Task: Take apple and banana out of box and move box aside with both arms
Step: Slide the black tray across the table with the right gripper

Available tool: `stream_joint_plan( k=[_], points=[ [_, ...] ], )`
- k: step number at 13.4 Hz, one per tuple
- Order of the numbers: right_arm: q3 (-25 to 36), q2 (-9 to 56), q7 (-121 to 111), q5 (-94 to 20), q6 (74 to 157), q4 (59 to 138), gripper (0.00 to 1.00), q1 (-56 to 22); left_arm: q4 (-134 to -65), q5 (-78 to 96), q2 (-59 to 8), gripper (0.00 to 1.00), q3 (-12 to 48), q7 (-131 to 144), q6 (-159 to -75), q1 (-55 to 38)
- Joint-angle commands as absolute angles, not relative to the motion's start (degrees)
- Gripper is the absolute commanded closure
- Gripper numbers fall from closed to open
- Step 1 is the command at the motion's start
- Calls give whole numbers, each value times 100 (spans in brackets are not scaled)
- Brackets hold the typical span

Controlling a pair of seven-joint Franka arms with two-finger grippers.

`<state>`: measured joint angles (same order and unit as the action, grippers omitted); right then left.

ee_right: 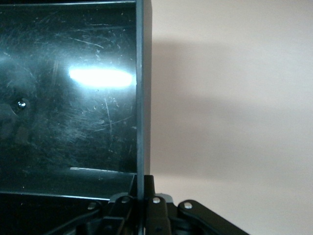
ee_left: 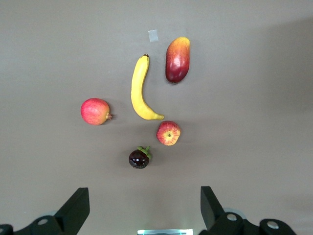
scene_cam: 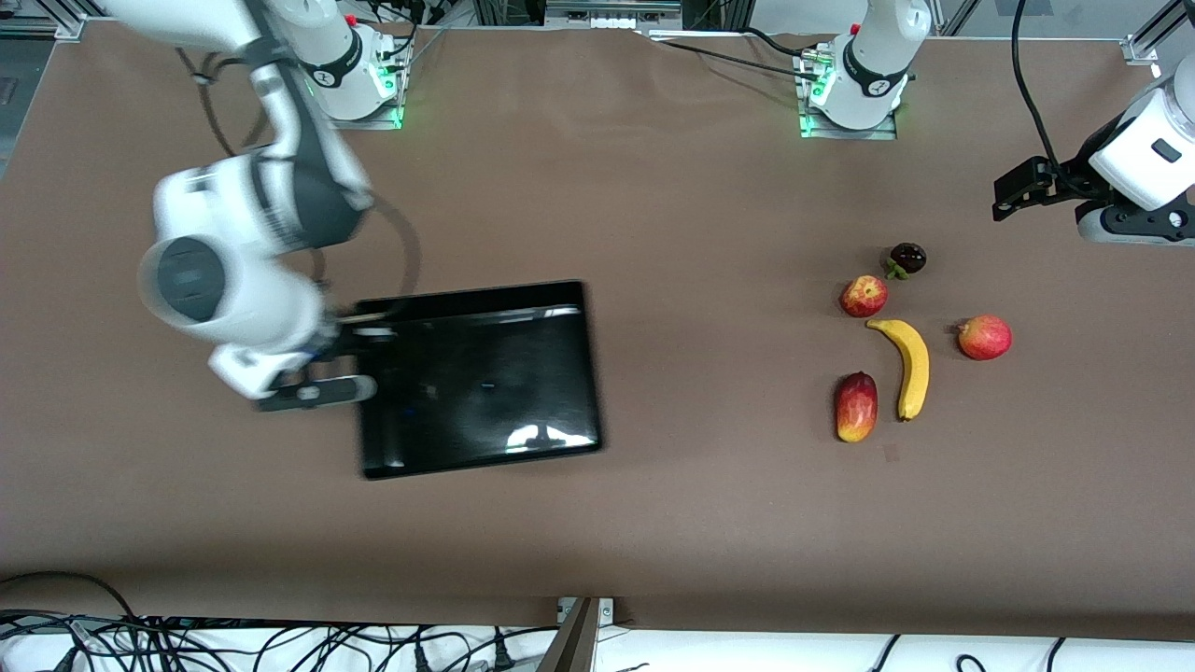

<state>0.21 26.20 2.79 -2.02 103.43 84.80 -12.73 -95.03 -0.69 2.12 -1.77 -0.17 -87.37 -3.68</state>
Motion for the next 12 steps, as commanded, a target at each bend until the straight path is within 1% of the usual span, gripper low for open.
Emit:
stream_joint_plan(
  k=[1, 4, 5, 8, 12],
  points=[
    [209, 2084, -813, -378, 11054, 9647, 100, -704, -9589, 44, 352, 0, -334, 9, -8692, -519],
    [974, 2092, -1992, -404, 12257, 10544, 100, -668, -9571, 18, 299, 0, -325, 0, -8692, -492],
    [1045, 2092, -1995, -404, 12443, 10721, 100, -668, -9571, -35, 299, 0, -299, 0, -8684, -466],
    [1160, 2188, -2013, -676, 12515, 10897, 100, -510, -9562, -44, 290, 0, -299, 0, -8631, -448],
    [1169, 2145, -1995, -686, 13156, 11512, 100, -449, -9493, -61, 237, 0, -264, -9, -8491, -439]
  ],
)
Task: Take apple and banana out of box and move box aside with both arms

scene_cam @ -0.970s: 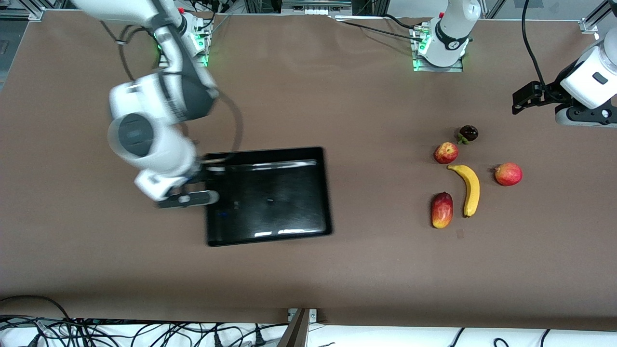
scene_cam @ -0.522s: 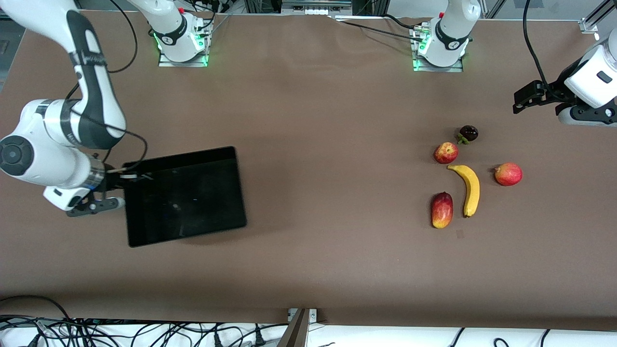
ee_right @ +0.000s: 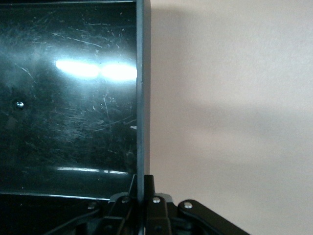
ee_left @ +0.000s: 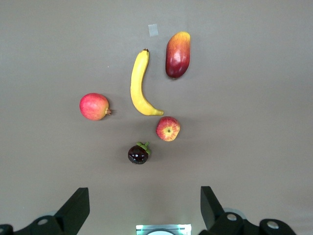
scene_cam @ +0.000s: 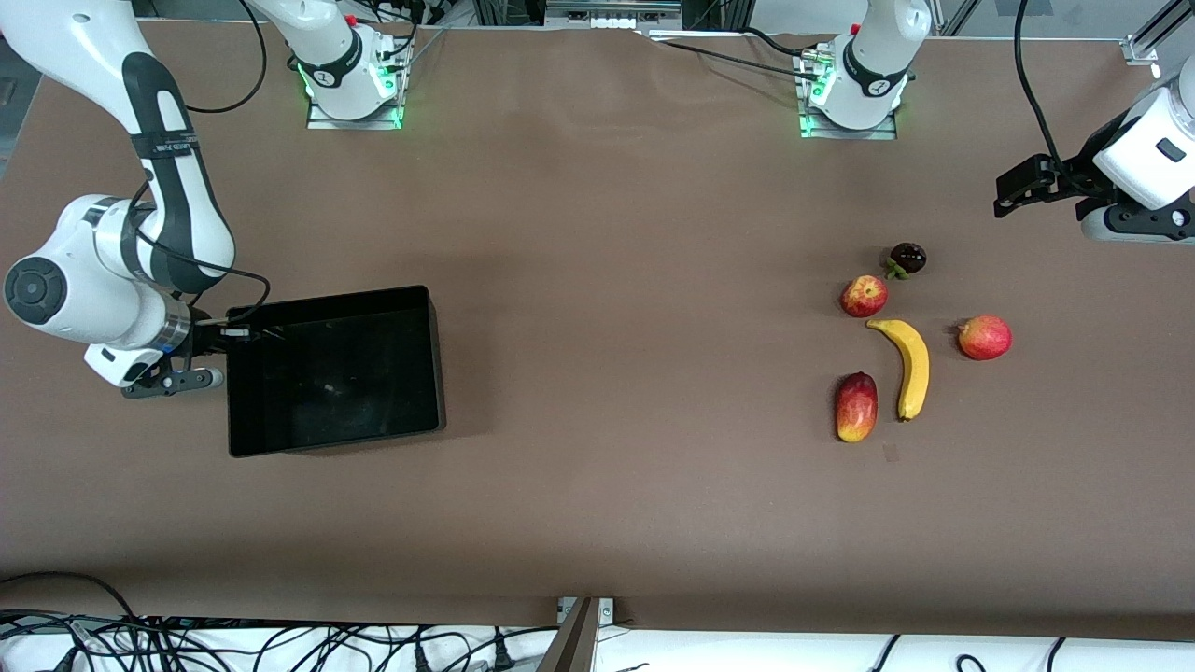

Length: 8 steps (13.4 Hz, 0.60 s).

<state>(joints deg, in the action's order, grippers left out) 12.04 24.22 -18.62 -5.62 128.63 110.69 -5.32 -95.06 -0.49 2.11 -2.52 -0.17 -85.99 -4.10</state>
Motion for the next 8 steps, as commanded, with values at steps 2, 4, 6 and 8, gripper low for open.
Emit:
stream_joint_plan(
  k=[2, 4, 6, 8],
  points=[
    [1247, 2101, -1925, -729, 13158, 11636, 100, -440, -9448, -62, 211, 0, -264, -9, -8420, -439],
    [1300, 2039, -1890, -729, 13148, 11742, 100, -439, -9448, -62, 211, 0, -264, -17, -8394, -439],
    [1309, 2030, -1750, -773, 13114, 11751, 100, -448, -9448, -62, 193, 0, -264, -26, -8385, -431],
    [1310, 1978, -1512, -773, 12991, 11742, 100, -457, -9448, -62, 176, 0, -264, -26, -8385, -404]
  ],
)
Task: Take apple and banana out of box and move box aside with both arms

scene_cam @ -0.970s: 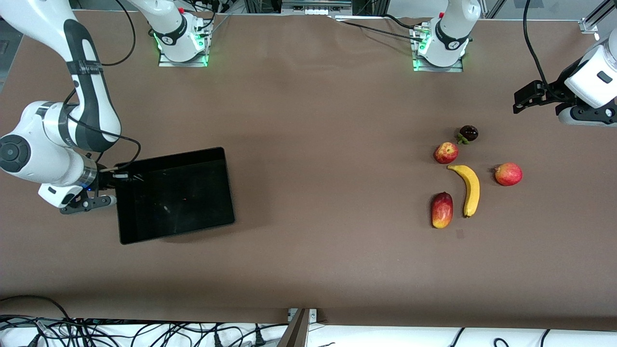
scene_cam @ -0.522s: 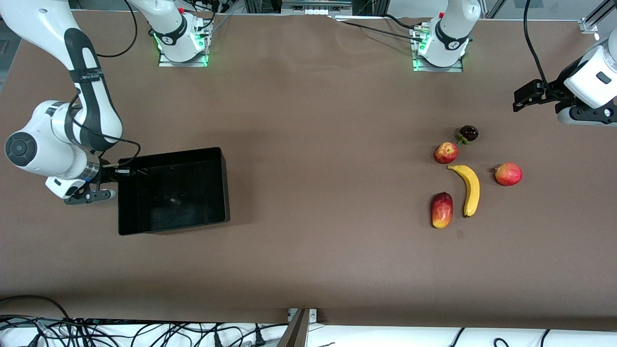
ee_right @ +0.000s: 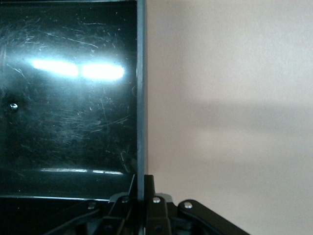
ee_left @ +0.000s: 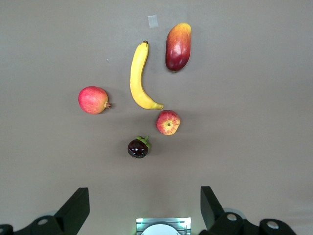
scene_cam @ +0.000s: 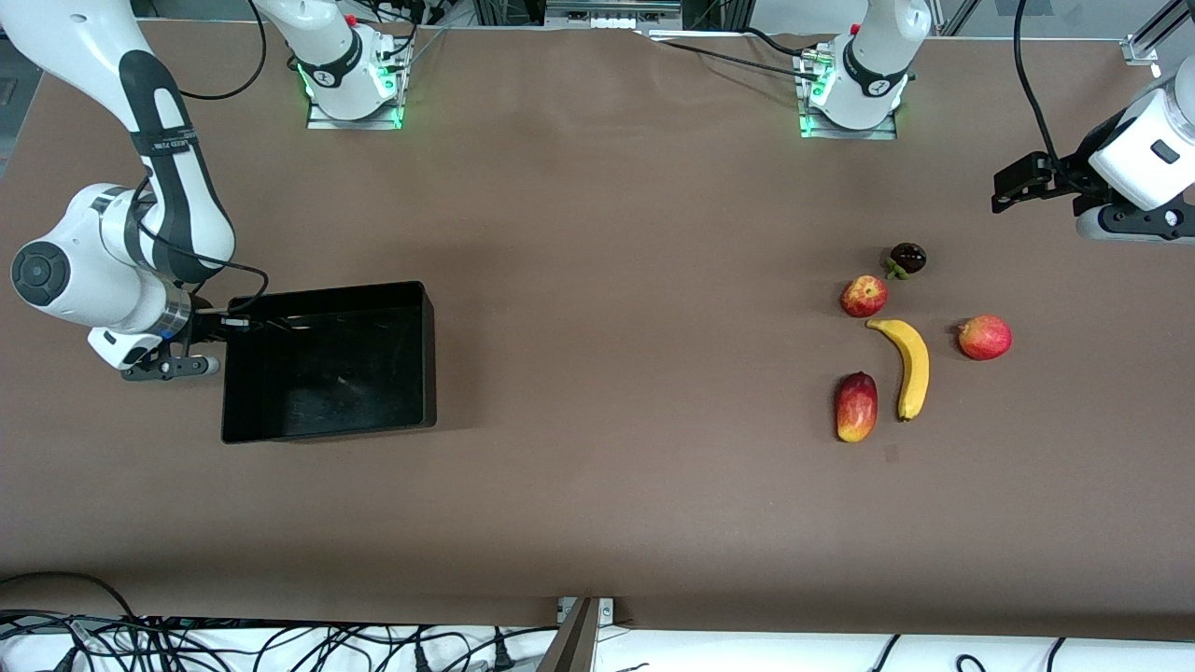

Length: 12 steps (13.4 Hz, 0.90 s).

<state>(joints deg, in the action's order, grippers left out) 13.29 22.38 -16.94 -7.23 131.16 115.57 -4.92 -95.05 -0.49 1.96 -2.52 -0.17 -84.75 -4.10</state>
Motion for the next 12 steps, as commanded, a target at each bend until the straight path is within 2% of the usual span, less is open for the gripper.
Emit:
stream_joint_plan(
  k=[1, 3, 4, 5, 9, 12],
  points=[
    [1310, 1978, -1512, -773, 12990, 11742, 100, -448, -9448, -70, 184, 0, -264, -26, -8385, -404],
    [1310, 1986, -1512, -765, 12990, 11742, 100, -448, -9448, -70, 185, 0, -272, -26, -8385, -396],
    [1301, 1986, -1512, -765, 12982, 11707, 56, -457, -9440, -70, 185, 0, -264, -26, -8385, -396],
    [1283, 1960, -1538, -765, 12981, 11664, 1, -457, -9439, -70, 185, 0, -264, -18, -8385, -396],
    [1213, 1653, -1565, -721, 12737, 11208, 0, -518, -9431, -166, 185, 0, -255, -18, -8324, -396],
    [1134, 1503, -1503, -668, 11063, 9998, 0, -641, -9396, -229, 176, 0, -246, -18, -8280, -396]
  ],
)
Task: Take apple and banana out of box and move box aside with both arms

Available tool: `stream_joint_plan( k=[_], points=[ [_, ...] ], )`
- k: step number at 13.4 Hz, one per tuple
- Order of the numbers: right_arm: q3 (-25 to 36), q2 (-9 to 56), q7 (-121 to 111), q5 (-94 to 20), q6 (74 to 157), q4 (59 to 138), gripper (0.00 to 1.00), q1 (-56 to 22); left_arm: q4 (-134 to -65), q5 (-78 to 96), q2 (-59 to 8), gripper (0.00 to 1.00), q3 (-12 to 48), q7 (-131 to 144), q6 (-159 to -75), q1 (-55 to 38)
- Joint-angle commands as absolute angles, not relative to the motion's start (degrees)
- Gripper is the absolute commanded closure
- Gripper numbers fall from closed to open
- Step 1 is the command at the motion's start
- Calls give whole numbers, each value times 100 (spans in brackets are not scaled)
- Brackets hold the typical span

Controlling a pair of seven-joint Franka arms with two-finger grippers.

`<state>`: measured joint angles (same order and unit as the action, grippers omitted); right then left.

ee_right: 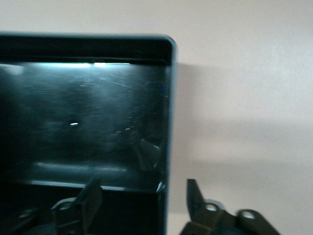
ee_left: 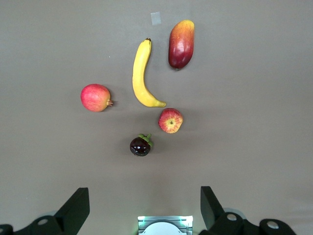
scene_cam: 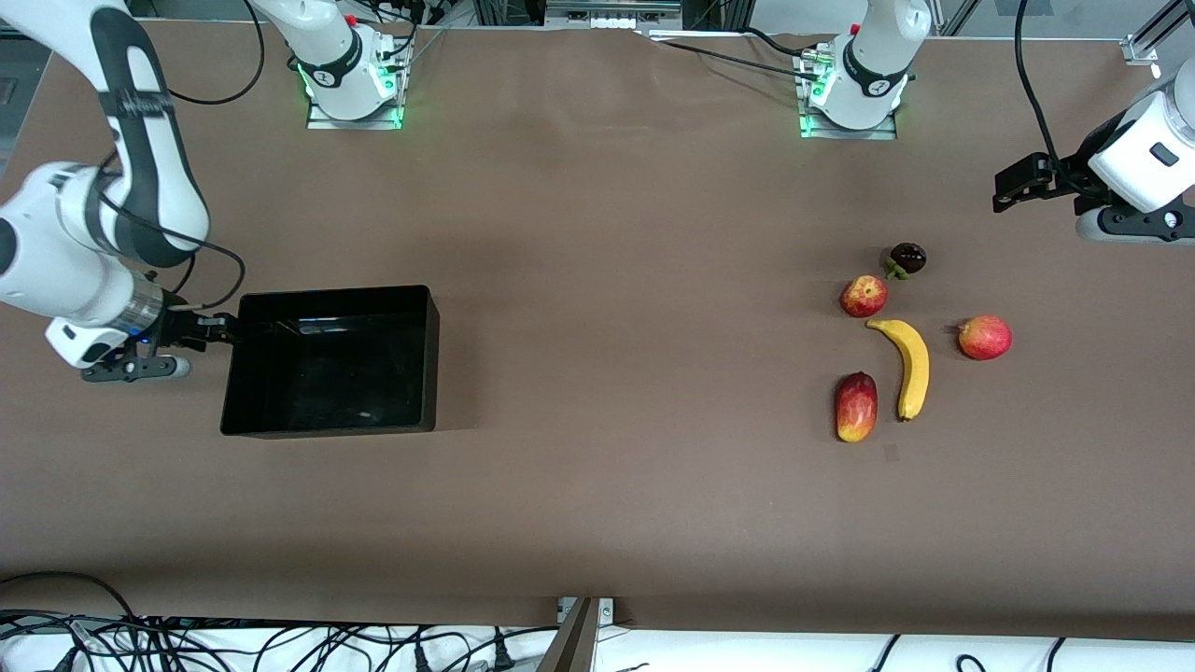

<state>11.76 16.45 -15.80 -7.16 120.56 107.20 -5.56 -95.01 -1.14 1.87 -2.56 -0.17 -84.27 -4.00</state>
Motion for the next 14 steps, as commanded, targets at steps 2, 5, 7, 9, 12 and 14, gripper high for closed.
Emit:
stream_joint_plan(
  k=[2, 5, 7, 9, 12, 14],
  points=[
    [1125, 1180, -1162, -668, 10164, 9538, 0, -703, -9387, -229, 176, 0, -246, -9, -8271, -396],
    [1125, 389, -721, -624, 9425, 9510, 0, -1010, -9369, -237, 176, 0, -246, -9, -8271, -396],
    [933, -42, -677, -266, 9081, 9527, 0, -1090, -9360, -237, 176, 0, -246, -9, -8271, -396],
    [844, -97, -651, -149, 9018, 9492, 0, -1090, -9360, -237, 184, 0, -255, -9, -8271, -396],
    [817, -36, -650, -167, 9026, 9291, 0, -1090, -9360, -246, 176, 0, -255, -9, -8271, -404],
    [809, -35, -659, -150, 9009, 9272, 0, -1090, -9352, -395, 176, 0, -246, -17, -8271, -404]
  ],
)
